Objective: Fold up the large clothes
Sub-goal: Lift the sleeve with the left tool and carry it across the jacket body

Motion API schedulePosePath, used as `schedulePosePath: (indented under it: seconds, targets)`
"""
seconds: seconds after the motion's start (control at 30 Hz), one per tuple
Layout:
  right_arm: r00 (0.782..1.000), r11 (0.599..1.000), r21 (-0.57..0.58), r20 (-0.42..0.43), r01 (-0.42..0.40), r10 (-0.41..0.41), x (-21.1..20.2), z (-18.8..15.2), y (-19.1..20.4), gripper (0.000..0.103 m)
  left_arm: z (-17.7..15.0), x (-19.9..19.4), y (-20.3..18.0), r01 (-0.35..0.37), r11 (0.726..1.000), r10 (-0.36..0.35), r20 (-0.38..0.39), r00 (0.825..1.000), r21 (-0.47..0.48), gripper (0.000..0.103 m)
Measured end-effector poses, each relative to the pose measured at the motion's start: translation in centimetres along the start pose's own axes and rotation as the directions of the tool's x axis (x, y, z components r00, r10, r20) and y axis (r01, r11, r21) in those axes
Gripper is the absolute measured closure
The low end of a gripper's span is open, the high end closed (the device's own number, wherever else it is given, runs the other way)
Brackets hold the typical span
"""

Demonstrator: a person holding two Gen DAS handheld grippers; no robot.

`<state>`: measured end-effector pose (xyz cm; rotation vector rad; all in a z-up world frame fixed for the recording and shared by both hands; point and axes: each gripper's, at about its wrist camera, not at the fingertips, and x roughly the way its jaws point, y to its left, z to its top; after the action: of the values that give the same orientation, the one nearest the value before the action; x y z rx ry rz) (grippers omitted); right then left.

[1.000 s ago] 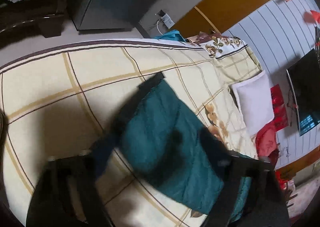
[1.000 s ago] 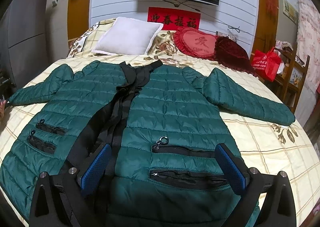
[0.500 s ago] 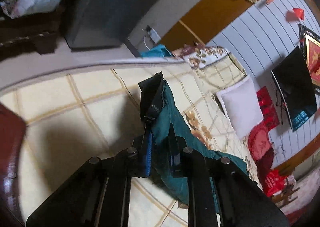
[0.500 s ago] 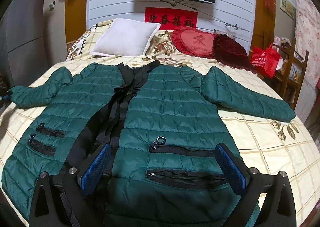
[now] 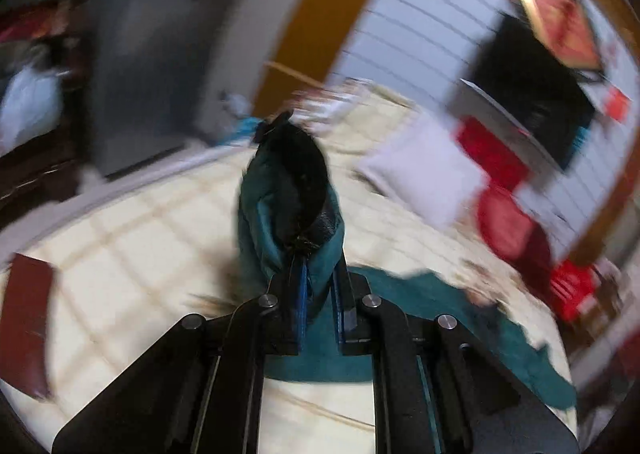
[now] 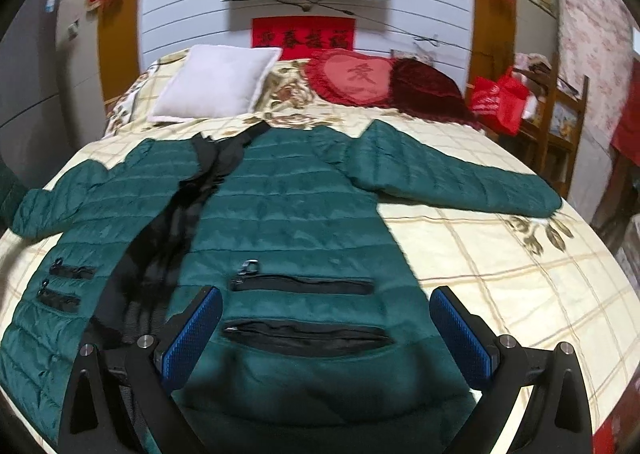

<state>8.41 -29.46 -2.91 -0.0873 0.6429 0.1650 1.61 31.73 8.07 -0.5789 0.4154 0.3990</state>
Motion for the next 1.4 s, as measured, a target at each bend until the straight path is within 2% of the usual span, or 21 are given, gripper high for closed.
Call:
schedulePosePath:
  seconds: [0.13, 0.33, 0.43, 0.57, 0.63, 0.73, 0.8, 0.9, 0.97, 1.07, 1.13, 1.2, 1.3, 1.33, 1.4]
  targets:
    - [0.998, 0.999, -0.016, -0.034, 0.05, -0.051, 0.5, -0.3, -0.7, 0.0, -2.9, 1.5, -7.8, 0.118, 0.991, -0.115, -0.052, 0.992, 0.055, 0.094]
    - [0.993, 0.994, 0.004, -0.06, 0.106, -0.106, 0.4, -0.7, -3.2, 0.0, -7.8, 4.9, -19.0, 0.255, 0.959, -0.233, -0.163, 0.959, 0.127, 0.094]
    - [0.99, 0.991, 0.037, -0.069, 0.127, -0.124, 0.2, -1.0, -5.0, 0.0, -9.7, 6.0, -23.9, 0.328, 0.93, -0.291, -0.211, 0.933, 0.167, 0.094]
    - [0.988, 0.988, 0.058, -0.072, 0.143, -0.139, -0.2, -1.2, -6.5, 0.0, -11.8, 7.1, -30.0, 0.434, 0.882, -0.381, -0.267, 0.885, 0.182, 0.094]
    - [0.988, 0.988, 0.059, -0.072, 0.141, -0.137, -0.2, -1.2, -6.8, 0.0, -13.1, 8.0, -32.9, 0.483, 0.856, -0.417, -0.305, 0.856, 0.185, 0.094]
    - [0.986, 0.987, 0.053, -0.076, 0.152, -0.148, -0.2, -1.3, -7.2, 0.0, -15.2, 9.6, -36.7, 0.528, 0.829, -0.445, -0.356, 0.822, 0.182, 0.094]
    - [0.987, 0.988, 0.06, -0.086, 0.144, -0.139, 0.0, -1.3, -7.5, 0.0, -16.6, 10.7, -38.4, 0.537, 0.825, -0.444, -0.384, 0.81, 0.178, 0.094]
    - [0.986, 0.987, 0.073, -0.1, 0.14, -0.133, 0.2, -1.4, -8.1, 0.0, -19.4, 13.5, -40.4, 0.534, 0.832, -0.424, -0.45, 0.786, 0.151, 0.094]
    - [0.987, 0.988, 0.086, -0.105, 0.128, -0.119, 0.3, -1.5, -8.6, 0.0, -21.3, 14.6, -41.0, 0.523, 0.837, -0.401, -0.471, 0.786, 0.159, 0.094]
    - [0.987, 0.987, 0.101, -0.118, 0.121, -0.109, 0.5, -1.6, -9.1, 0.0, -23.7, 16.0, -40.9, 0.513, 0.842, -0.369, -0.514, 0.774, 0.167, 0.094]
    - [0.987, 0.987, 0.114, -0.126, 0.114, -0.1, 0.7, -1.7, -9.4, 0.0, -24.7, 16.8, -40.5, 0.501, 0.849, -0.35, -0.532, 0.771, 0.167, 0.094]
    - [0.987, 0.986, 0.121, -0.132, 0.113, -0.097, 0.9, -1.7, -9.4, 0.0, -25.5, 17.6, -40.1, 0.496, 0.853, -0.332, -0.565, 0.756, 0.162, 0.094]
    - [0.986, 0.986, 0.123, -0.135, 0.112, -0.095, 0.9, -1.8, -9.4, 0.0, -25.9, 18.2, -40.0, 0.475, 0.862, -0.294, -0.588, 0.754, 0.177, 0.094]
    - [0.986, 0.986, 0.122, -0.136, 0.113, -0.096, 0.9, -1.8, -9.3, 0.0, -25.9, 18.3, -39.9, 0.479, 0.862, -0.295, -0.604, 0.74, 0.167, 0.092]
    - [0.986, 0.986, 0.12, -0.139, 0.113, -0.096, 1.0, -1.7, -9.2, 0.0, -26.2, 18.2, -39.7, 0.495, 0.855, -0.295, -0.639, 0.71, 0.155, 0.08]
